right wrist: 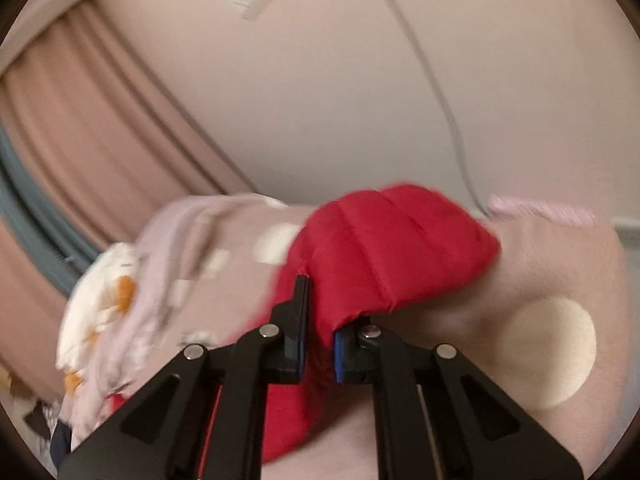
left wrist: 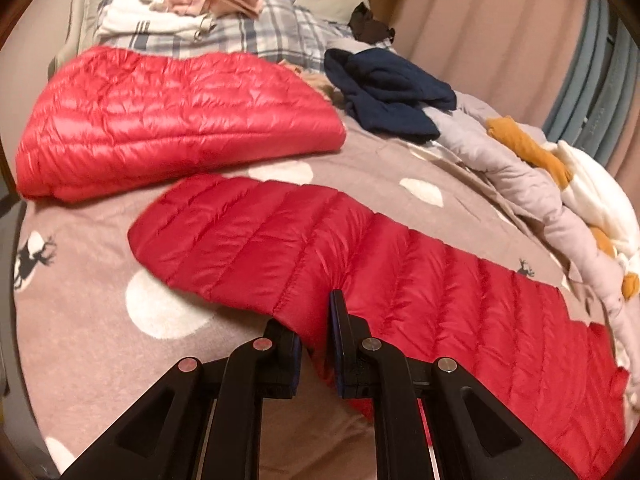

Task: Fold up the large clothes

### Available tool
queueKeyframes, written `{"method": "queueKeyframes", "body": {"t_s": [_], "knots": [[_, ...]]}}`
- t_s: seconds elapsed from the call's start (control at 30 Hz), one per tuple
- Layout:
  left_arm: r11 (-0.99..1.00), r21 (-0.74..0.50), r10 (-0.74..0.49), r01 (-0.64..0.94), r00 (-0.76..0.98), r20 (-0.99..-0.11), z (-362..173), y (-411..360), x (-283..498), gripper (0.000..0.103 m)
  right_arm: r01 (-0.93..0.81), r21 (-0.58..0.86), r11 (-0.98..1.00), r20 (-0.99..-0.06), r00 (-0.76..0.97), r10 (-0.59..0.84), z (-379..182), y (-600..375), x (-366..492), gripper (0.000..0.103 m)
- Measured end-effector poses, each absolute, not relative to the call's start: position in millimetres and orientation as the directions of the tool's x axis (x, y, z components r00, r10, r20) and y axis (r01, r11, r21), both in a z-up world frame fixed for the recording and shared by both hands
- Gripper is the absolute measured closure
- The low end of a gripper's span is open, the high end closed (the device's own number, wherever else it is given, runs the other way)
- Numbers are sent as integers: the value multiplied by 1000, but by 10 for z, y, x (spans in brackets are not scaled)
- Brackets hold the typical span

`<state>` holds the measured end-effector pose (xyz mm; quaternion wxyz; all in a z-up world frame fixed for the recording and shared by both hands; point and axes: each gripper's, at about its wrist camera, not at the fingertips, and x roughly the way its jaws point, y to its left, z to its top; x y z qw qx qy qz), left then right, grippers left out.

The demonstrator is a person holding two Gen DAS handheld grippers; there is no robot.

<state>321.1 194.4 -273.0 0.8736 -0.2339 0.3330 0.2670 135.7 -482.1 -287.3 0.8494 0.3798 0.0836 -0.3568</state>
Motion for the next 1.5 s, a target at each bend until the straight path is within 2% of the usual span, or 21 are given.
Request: {"method": "queueKeyframes", "body": {"t_s": [0.1, 0.2, 0.33, 0.47, 0.53, 0.6, 0.67, 0.77, 0.87, 0.97, 1.07, 1.2, 1.27, 1.33, 1.37, 1.43, 1.5], "knots": [[760, -226, 298, -610, 636, -711, -2721, 1927, 3209, 92, 560, 573, 598, -309, 824, -475, -2345, -4297, 1657, 94], [753, -253, 277, -607, 642, -715, -2724, 1968, 3166, 92, 454, 518, 725, -268, 891, -366, -1966, -3560, 1986, 94], [732, -323, 231, -600, 665, -711, -2707, 2039, 3084, 92, 309, 373, 875, -329, 926, -187, -1780, -2301, 2673, 94], [718, -365, 191, -592, 673, -714, -2716, 2106, 3057, 92, 195, 330, 924, -443, 896, -31, -2092, -1396, 3136, 90], [722, -363, 180, -589, 667, -723, -2721, 2117, 3066, 92, 142, 295, 945, -505, 863, 28, -2304, -1087, 3348, 81], [737, -352, 180, -578, 669, -721, -2715, 2109, 3075, 92, 102, 283, 954, -548, 833, 74, -2446, -978, 3485, 54], [751, -334, 183, -569, 666, -723, -2695, 2101, 3094, 92, 86, 262, 961, -550, 832, 75, -2463, -957, 3468, 40], [752, -343, 176, -563, 673, -718, -2695, 2123, 3068, 92, 124, 208, 970, -509, 861, -1, -2329, -1142, 3335, 32], [744, -360, 154, -563, 669, -727, -2729, 2153, 3080, 92, 231, 138, 963, -471, 871, -141, -2212, -1653, 3189, 30], [751, -340, 155, -566, 652, -742, -2758, 2155, 3110, 92, 404, 130, 905, -531, 799, -281, -2278, -2401, 3124, 29], [765, -312, 181, -564, 652, -736, -2736, 2119, 3120, 92, 469, 243, 849, -638, 737, -224, -2657, -3088, 3203, 31], [778, -266, 235, -570, 655, -718, -2690, 2055, 3131, 92, 465, 197, 863, -750, 639, -173, -3311, -3089, 3402, 44], [777, -225, 272, -589, 635, -723, -2696, 2020, 3155, 92, 402, 165, 901, -750, 645, -150, -3499, -2756, 3438, 42], [775, -200, 293, -599, 621, -727, -2713, 1992, 3180, 92, 337, -18, 941, -726, 643, -244, -3457, -2338, 3472, 42], [771, -199, 293, -605, 615, -732, -2717, 1981, 3193, 92, 304, -55, 951, -721, 647, -248, -3412, -2239, 3494, 41], [772, -216, 281, -598, 626, -727, -2702, 1959, 3199, 92, 308, -32, 951, -705, 667, -240, -3293, -2236, 3435, 42], [784, -197, 298, -589, 635, -713, -2664, 1904, 3199, 92, 366, 90, 926, -691, 693, -206, -3141, -2435, 3246, 43]]}}
